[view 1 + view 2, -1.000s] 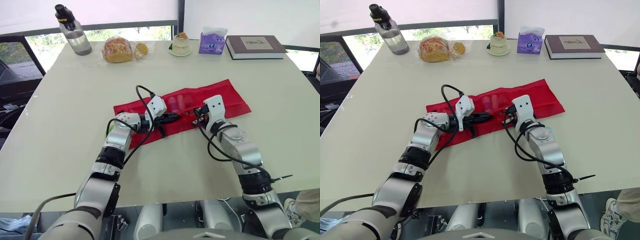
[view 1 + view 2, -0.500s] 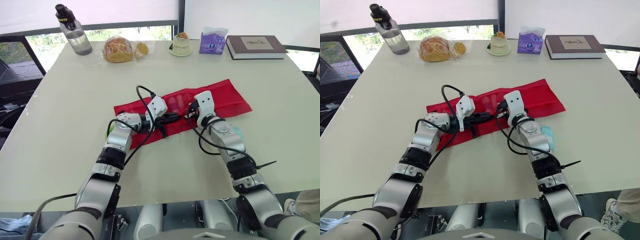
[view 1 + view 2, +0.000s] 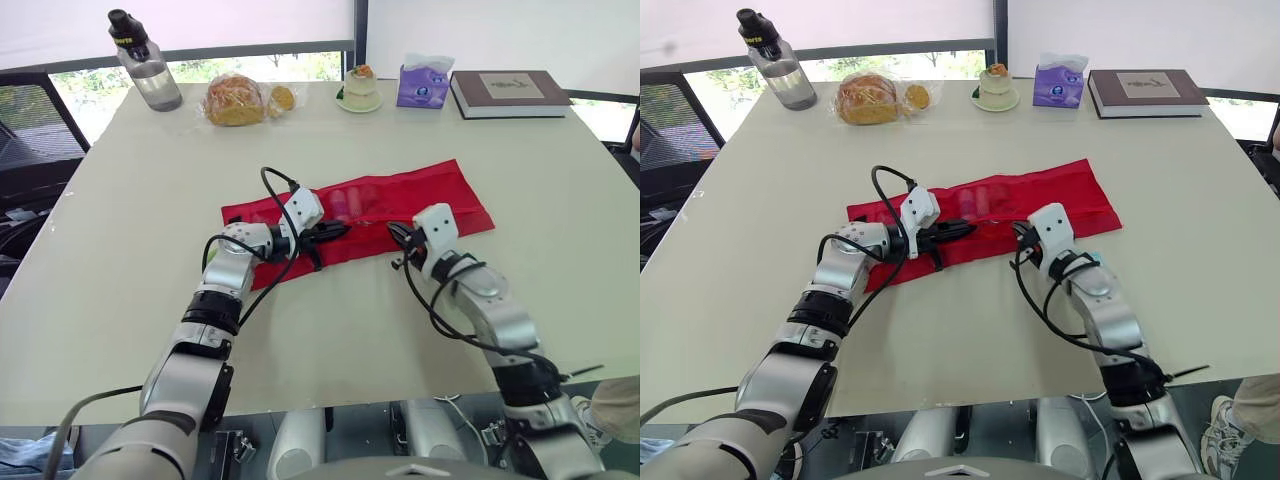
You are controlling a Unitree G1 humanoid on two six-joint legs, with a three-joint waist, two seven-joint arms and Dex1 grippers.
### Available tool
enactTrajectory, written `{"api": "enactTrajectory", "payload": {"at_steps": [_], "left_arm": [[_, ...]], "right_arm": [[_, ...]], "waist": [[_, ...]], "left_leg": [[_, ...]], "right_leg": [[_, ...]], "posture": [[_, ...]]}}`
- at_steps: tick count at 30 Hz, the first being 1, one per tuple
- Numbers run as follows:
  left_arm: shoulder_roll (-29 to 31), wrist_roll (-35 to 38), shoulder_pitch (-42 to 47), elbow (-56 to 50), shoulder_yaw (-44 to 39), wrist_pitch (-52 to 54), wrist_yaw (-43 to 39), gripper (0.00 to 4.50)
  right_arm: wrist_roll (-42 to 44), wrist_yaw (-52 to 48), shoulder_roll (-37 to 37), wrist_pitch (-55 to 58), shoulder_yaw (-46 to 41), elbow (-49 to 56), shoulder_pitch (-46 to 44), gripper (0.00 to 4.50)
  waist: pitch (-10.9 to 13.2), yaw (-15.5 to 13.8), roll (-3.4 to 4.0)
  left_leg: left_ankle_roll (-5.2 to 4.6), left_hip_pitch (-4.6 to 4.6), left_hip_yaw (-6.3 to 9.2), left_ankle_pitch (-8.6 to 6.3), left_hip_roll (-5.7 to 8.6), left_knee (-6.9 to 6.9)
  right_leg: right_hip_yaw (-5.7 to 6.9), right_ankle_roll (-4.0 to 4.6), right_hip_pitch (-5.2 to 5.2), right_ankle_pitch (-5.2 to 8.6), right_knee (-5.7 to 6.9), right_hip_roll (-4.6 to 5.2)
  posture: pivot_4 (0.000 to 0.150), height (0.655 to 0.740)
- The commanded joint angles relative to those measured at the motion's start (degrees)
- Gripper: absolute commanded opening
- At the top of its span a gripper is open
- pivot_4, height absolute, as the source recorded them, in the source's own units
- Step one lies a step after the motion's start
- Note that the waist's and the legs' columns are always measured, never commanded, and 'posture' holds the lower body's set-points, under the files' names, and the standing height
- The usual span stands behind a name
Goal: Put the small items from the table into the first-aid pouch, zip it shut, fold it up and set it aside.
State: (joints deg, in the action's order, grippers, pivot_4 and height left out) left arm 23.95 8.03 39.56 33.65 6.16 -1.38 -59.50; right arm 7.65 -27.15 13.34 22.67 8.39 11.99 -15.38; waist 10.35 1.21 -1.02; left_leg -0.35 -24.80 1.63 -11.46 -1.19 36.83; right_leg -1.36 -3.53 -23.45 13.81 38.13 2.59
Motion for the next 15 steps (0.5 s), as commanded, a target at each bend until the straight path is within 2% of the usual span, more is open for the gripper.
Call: {"api": "enactTrajectory", "payload": {"at_steps": [1,7,10,12,13,15], "left_arm": [[2.6,0.7,-0.5,-0.5,-2.9,-0.4,0.5,0.00],[5.2,3.2,-3.7,-4.7,-5.8,3.3,0.8,0.00],[6.8,3.7,-6.1,-8.1,-6.6,5.1,0.8,0.00],[7.7,4.1,-7.1,-9.6,-7.2,6.3,1.0,0.00],[8.3,4.4,-7.7,-10.0,-7.8,6.9,1.2,0.00],[9.6,4.8,-8.4,-10.2,-9.1,7.8,1.6,0.00]], "right_arm": [[5.3,-4.2,4.4,-1.2,-5.4,11.1,5.8,0.12],[13.2,-8.9,11.4,-0.2,-14.6,18.4,13.9,0.12],[18.0,-10.7,14.2,0.8,-19.5,20.7,17.0,0.89],[20.8,-11.4,15.6,1.6,-22.2,21.9,18.5,1.95],[22.6,-12.2,16.5,2.0,-24.3,22.6,19.8,2.25],[26.3,-13.7,18.4,2.9,-28.5,23.8,22.6,3.29]], "waist": [[0.0,-0.2,0.02],[0.0,-0.1,-0.02],[0.0,-0.2,-0.02],[0.0,-0.2,-0.02],[0.0,-0.3,-0.02],[0.0,-0.4,-0.02]], "left_leg": [[0.00,-0.01,-0.01,0.00,0.00,0.00],[0.00,0.04,-0.05,0.00,-0.03,0.00],[0.00,0.03,-0.06,0.00,-0.05,0.00],[0.00,0.04,-0.06,0.00,-0.05,0.00],[0.00,0.04,-0.06,0.00,-0.05,0.00],[0.00,0.05,-0.07,0.00,-0.05,0.00]], "right_leg": [[-0.01,0.00,0.00,0.00,0.00,0.00],[-0.03,-0.01,0.03,0.01,-0.04,0.00],[-0.04,-0.01,0.03,0.01,-0.05,0.00],[-0.04,0.00,0.03,0.01,-0.04,0.00],[-0.04,0.00,0.03,0.01,-0.04,0.00],[-0.04,0.00,0.04,0.01,-0.04,0.00]], "posture": [[0.150,0.7400],[0.150,0.7400],[0.150,0.7400],[0.150,0.7400],[0.150,0.7400],[0.150,0.7400]]}}
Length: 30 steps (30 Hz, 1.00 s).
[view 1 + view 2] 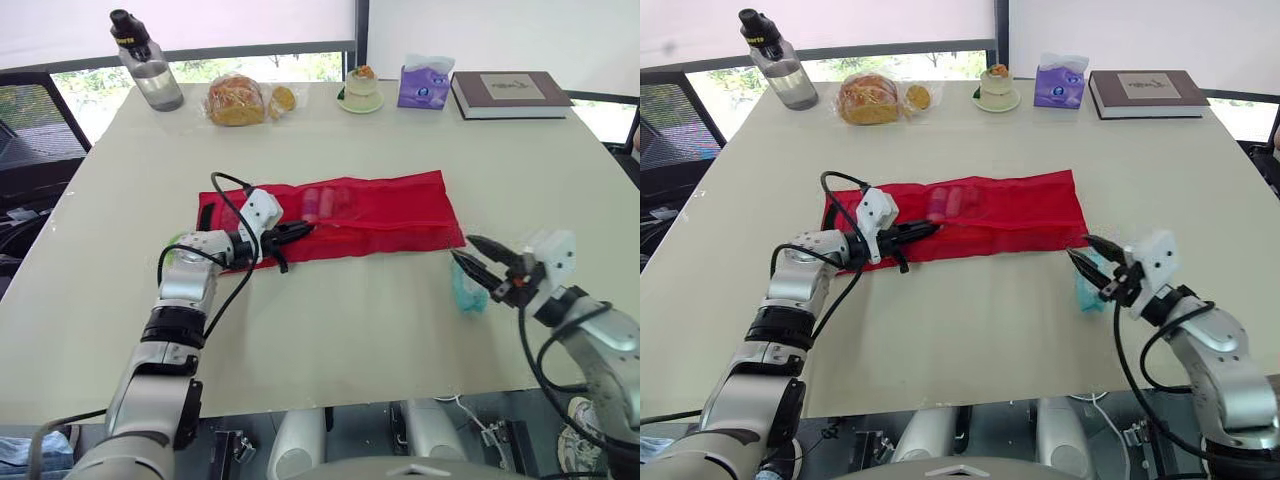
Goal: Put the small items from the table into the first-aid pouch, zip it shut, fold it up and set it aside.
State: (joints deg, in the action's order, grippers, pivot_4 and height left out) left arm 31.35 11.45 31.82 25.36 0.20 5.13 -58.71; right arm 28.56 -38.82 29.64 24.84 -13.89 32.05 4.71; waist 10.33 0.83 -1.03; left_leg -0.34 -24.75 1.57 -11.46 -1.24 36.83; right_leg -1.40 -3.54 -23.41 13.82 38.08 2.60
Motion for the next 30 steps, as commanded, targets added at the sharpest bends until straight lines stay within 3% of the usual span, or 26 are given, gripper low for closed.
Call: {"api": "enactTrajectory", "payload": {"at_steps": [1,2,3,9,16,19,22,26,30], "left_arm": [[2.7,1.4,-1.0,-1.9,-3.5,1.4,1.0,0.00],[3.1,1.5,-1.3,-2.0,-3.7,1.5,1.0,0.00],[3.8,1.7,-1.7,-2.1,-4.3,1.6,1.0,0.00],[6.5,2.2,-3.7,-2.6,-6.2,2.4,1.3,0.00],[6.6,3.0,-3.7,-4.6,-6.4,4.7,2.4,0.00],[7.2,3.4,-3.8,-6.7,-6.1,5.9,1.8,0.93],[10.9,-0.3,-4.4,-11.4,-3.6,4.4,0.3,2.37],[11.8,4.1,-1.6,-18.0,-3.9,12.2,-1.1,4.31],[9.9,3.9,1.2,-19.6,0.0,13.0,-3.3,4.42]], "right_arm": [[6.5,-2.5,3.0,1.0,-7.6,4.2,3.6,3.73],[7.1,-2.5,3.6,1.1,-8.3,4.5,4.4,4.31],[8.4,-2.6,4.5,1.7,-10.0,5.6,5.5,4.42],[19.1,-2.1,7.7,4.7,-18.0,10.7,8.8,4.42],[22.8,0.1,10.6,6.3,-18.3,12.6,8.7,4.42],[22.8,0.3,11.1,6.3,-17.4,13.0,8.9,4.50],[23.7,0.5,12.1,6.5,-17.5,13.3,8.9,4.50],[24.7,1.2,12.6,6.6,-17.8,13.9,9.6,4.50],[24.8,2.4,12.3,6.6,-16.8,15.1,10.3,4.50]], "waist": [[0.0,-0.1,0.00],[0.0,0.0,-0.02],[0.0,0.0,-0.01],[0.0,0.0,-0.01],[0.0,-0.2,-0.02],[0.0,-0.2,-0.02],[0.0,-0.1,-0.02],[0.0,-0.7,-0.03],[0.0,-0.8,-0.03]], "left_leg": [[0.00,-0.02,0.00,0.00,0.00,0.00],[0.00,0.00,-0.01,0.00,0.00,0.00],[0.00,0.00,-0.03,0.00,-0.02,0.01],[0.00,0.02,-0.03,0.00,-0.04,-0.01],[0.00,0.01,-0.04,0.00,-0.03,0.04],[0.00,0.01,-0.04,0.00,-0.03,0.04],[0.00,0.01,-0.04,0.00,-0.03,0.03],[0.00,-0.03,-0.01,0.00,-0.04,0.06],[0.00,0.01,-0.05,0.00,-0.01,0.11]], "right_leg": [[0.01,0.00,0.01,0.00,-0.01,0.00],[-0.01,0.00,0.01,0.00,-0.02,0.00],[-0.01,0.00,0.01,0.00,-0.03,0.00],[-0.01,0.00,0.02,0.00,-0.03,0.00],[0.00,-0.01,0.05,0.00,-0.05,0.01],[0.00,-0.01,0.05,0.00,-0.05,0.01],[-0.01,0.00,0.05,0.00,-0.05,0.01],[0.04,0.00,0.05,0.00,-0.05,0.02],[0.00,0.00,0.13,0.02,-0.11,0.05]], "posture": [[0.150,0.7400],[0.150,0.7400],[0.150,0.7400],[0.150,0.7400],[0.150,0.7400],[0.150,0.7400],[0.150,0.7400],[0.150,0.7400],[0.150,0.7400]]}}
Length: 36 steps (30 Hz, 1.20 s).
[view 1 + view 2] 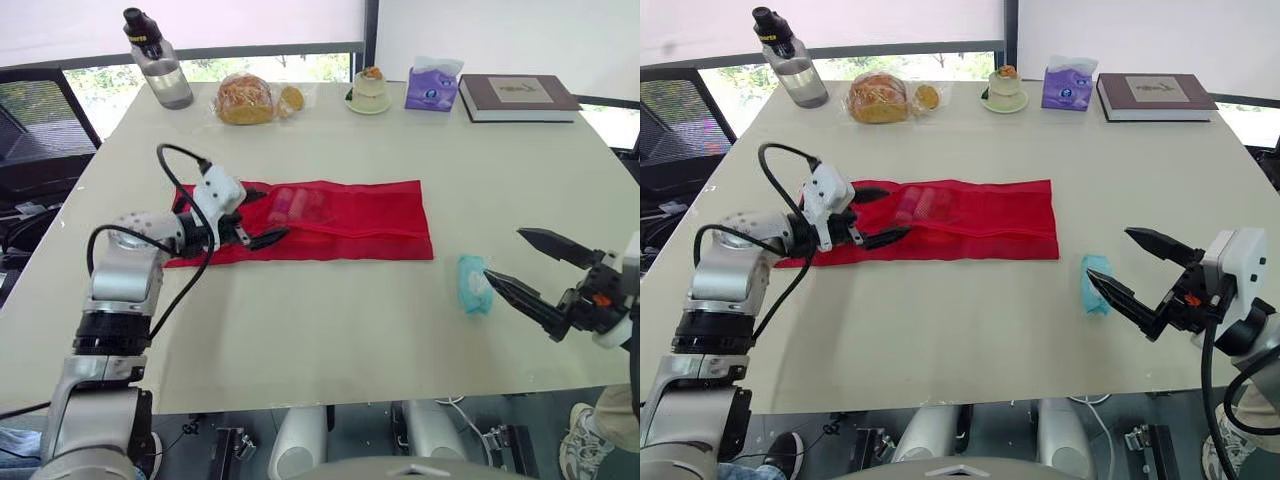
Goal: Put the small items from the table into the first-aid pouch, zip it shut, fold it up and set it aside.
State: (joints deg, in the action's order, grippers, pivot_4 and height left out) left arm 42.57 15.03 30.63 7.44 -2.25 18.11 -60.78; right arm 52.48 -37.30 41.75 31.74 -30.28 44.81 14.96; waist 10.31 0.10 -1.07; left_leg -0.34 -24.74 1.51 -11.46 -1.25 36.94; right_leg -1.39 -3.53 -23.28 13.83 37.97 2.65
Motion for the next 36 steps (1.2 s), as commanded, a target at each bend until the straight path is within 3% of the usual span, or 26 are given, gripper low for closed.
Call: {"api": "enactTrajectory", "payload": {"at_steps": [1,7,13,18,26,29,30,34,36], "left_arm": [[-2.2,-0.3,3.5,-1.1,3.4,-0.5,-1.1,4.42],[-11.5,-5.3,14.6,12.8,11.0,-9.0,-2.8,4.42],[-18.4,-8.9,19.4,25.4,15.1,-16.1,-4.8,4.42],[-23.9,-14.4,23.9,39.2,17.4,-25.6,-1.3,4.42],[-28.0,-19.1,29.4,51.3,17.2,-32.6,3.7,4.42],[-29.0,-20.8,31.1,55.0,17.3,-33.6,6.9,3.44],[-29.4,-21.0,31.9,56.3,17.0,-33.8,8.1,2.68],[-31.2,-19.6,33.7,58.4,14.9,-33.9,9.3,1.71],[-32.1,-19.5,34.0,59.0,14.0,-33.9,9.6,0.83]], "right_arm": [[0.8,1.1,0.2,-0.4,-0.2,2.5,0.1,4.50],[1.5,3.3,0.4,-0.3,-0.1,4.3,-0.1,4.50],[1.1,4.1,0.6,-0.4,-1.4,5.6,1.8,4.50],[1.6,6.3,0.2,-0.4,-3.1,8.3,4.5,4.50],[0.7,7.3,0.2,-0.9,-3.1,9.2,6.4,4.50],[-0.1,7.1,0.3,-1.3,-2.7,8.6,5.9,4.50],[-0.4,7.0,0.3,-1.3,-2.6,8.3,5.7,4.50],[-1.8,7.0,0.7,-0.8,-2.0,7.2,5.5,4.50],[-4.2,8.2,1.1,0.2,-1.0,6.6,5.8,4.50]], "waist": [[0.0,-0.1,0.00],[0.0,-0.8,-0.02],[0.0,-0.6,-0.02],[0.0,-0.8,-0.06],[0.0,-0.7,-0.07],[0.0,-0.8,-0.07],[0.0,-0.8,-0.07],[0.0,-0.8,-0.07],[0.0,-0.8,-0.08]], "left_leg": [[0.00,0.00,0.01,0.00,0.01,0.01],[0.00,-0.05,0.06,0.00,0.05,0.19],[-0.01,-0.05,0.07,-0.01,0.06,0.19],[-0.02,-0.09,0.10,-0.01,0.07,0.24],[-0.02,-0.10,0.13,-0.01,0.09,0.24],[-0.02,-0.10,0.13,-0.01,0.09,0.25],[-0.02,-0.11,0.14,-0.01,0.10,0.26],[-0.02,-0.11,0.14,-0.01,0.10,0.26],[-0.02,-0.12,0.14,-0.01,0.12,0.26]], "right_leg": [[0.01,0.00,0.01,0.00,0.01,0.00],[0.05,-0.08,0.06,0.03,0.02,-0.03],[0.01,-0.04,0.08,-0.01,0.02,-0.05],[0.01,-0.08,0.08,0.01,0.02,-0.06],[0.00,-0.11,0.09,0.02,0.01,-0.06],[0.00,-0.12,0.10,0.03,0.02,-0.06],[0.00,-0.12,0.10,0.03,0.02,-0.06],[0.01,-0.13,0.10,0.02,0.02,-0.06],[0.01,-0.13,0.10,0.03,0.01,-0.06]], "posture": [[0.150,0.7400],[0.150,0.7400],[0.150,0.7400],[0.150,0.7400],[0.150,0.7400],[0.150,0.7400],[0.150,0.7400],[0.150,0.7400],[0.150,0.7400]]}}
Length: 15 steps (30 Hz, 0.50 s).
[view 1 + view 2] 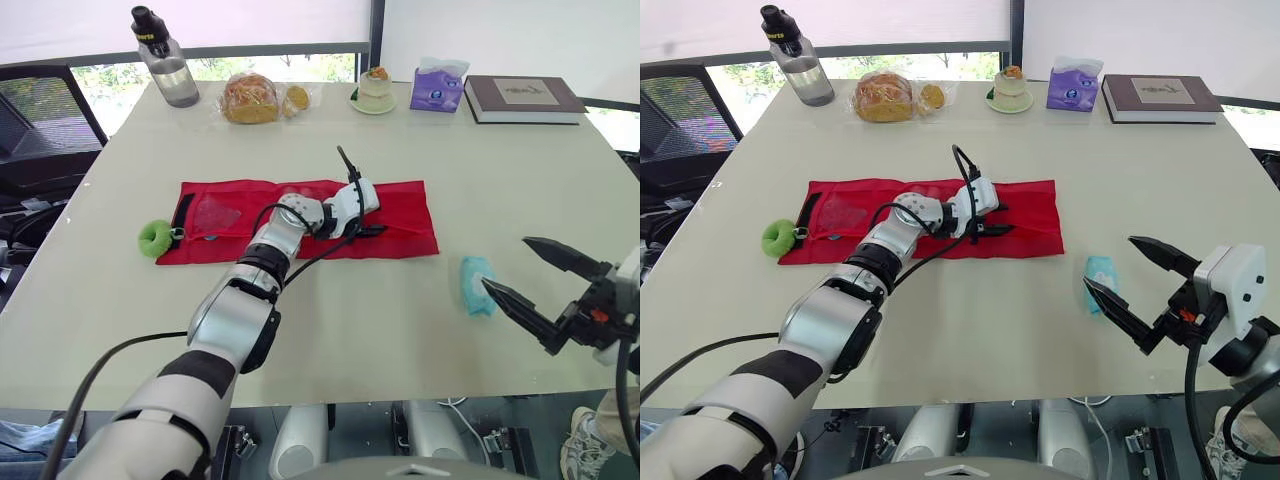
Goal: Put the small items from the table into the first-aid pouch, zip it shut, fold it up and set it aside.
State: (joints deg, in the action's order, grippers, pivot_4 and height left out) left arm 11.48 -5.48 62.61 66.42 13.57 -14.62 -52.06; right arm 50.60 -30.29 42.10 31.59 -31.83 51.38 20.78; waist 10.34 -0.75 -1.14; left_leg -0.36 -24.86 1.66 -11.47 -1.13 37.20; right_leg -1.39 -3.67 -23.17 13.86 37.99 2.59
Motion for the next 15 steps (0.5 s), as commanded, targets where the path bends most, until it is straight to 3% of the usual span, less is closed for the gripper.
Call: {"api": "enactTrajectory", "payload": {"at_steps": [1,2,15], "left_arm": [[-1.3,0.8,2.2,0.2,-2.0,-1.4,1.1,0.37],[-1.6,0.5,2.2,0.4,-2.1,-1.5,1.2,0.03],[-6.7,-0.1,5.6,1.2,-4.0,-0.7,4.8,0.03]], "right_arm": [[-3.5,2.0,0.8,0.8,1.2,-0.4,0.0,4.50],[-4.3,2.5,0.8,1.1,1.6,-0.6,0.0,4.50],[-16.3,19.2,-8.8,7.3,16.0,-4.3,-3.6,4.50]], "waist": [[0.0,0.0,0.00],[0.0,0.0,0.00],[0.0,-0.1,0.00]], "left_leg": [[0.00,0.00,0.00,0.00,0.00,0.00],[0.00,0.01,0.00,0.00,0.00,0.00],[0.00,-0.03,0.09,0.00,0.11,0.01]], "right_leg": [[0.00,0.00,0.00,0.00,0.00,0.00],[-0.01,0.01,0.00,-0.01,0.00,0.00],[-0.04,0.04,0.02,-0.02,0.00,0.00]], "posture": [[0.150,0.7400],[0.150,0.7400],[0.150,0.7400]]}}
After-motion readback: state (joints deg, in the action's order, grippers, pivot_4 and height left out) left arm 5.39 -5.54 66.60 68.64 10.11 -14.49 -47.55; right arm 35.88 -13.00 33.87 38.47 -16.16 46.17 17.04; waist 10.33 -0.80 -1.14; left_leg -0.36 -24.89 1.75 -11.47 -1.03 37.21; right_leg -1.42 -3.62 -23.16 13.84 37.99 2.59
